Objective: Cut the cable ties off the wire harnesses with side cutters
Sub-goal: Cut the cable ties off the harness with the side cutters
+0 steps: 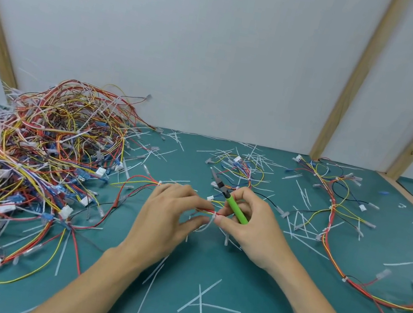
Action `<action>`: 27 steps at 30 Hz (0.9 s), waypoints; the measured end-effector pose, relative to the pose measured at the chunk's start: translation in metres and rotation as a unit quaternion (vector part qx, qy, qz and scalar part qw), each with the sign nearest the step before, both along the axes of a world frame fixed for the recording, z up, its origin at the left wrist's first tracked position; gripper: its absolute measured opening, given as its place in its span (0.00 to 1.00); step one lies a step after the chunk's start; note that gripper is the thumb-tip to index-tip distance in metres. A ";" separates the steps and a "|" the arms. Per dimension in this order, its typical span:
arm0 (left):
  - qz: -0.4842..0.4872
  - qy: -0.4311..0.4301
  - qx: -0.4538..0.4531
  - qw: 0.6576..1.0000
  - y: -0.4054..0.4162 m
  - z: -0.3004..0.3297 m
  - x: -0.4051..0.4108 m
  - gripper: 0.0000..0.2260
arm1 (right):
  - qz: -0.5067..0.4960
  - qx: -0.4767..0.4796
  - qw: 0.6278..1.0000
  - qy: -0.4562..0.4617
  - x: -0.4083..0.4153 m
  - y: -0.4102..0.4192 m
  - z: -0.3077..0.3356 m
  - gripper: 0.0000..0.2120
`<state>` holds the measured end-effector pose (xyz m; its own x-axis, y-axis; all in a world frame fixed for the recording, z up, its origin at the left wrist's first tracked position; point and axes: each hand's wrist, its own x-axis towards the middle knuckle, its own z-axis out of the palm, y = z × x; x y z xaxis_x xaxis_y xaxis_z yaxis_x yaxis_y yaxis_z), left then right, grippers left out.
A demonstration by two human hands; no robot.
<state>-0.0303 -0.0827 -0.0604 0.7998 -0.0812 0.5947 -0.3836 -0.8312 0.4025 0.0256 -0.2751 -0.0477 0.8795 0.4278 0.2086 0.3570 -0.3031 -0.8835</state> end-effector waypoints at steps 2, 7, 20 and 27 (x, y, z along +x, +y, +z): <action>0.001 -0.007 -0.021 1.000 0.001 -0.002 0.002 0.07 | 0.011 0.004 1.000 0.000 -0.002 0.002 0.000 0.14; -0.023 -0.008 -0.019 1.000 0.003 -0.004 0.004 0.10 | 0.024 0.015 1.000 0.007 -0.002 0.002 -0.002 0.14; 0.029 0.018 -0.114 0.993 0.000 -0.013 0.005 0.06 | -0.050 0.055 0.997 0.004 0.000 0.001 0.004 0.07; 0.029 0.042 -0.112 0.992 0.007 -0.010 0.006 0.06 | -0.134 -0.022 0.989 -0.058 0.003 -0.009 0.005 0.14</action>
<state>-0.0240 -0.0756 -0.0706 0.8465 0.0933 0.5241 -0.2955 -0.7366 0.6084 0.0291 -0.2844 -0.0423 0.9339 0.1937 0.3006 0.3565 -0.4368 -0.8259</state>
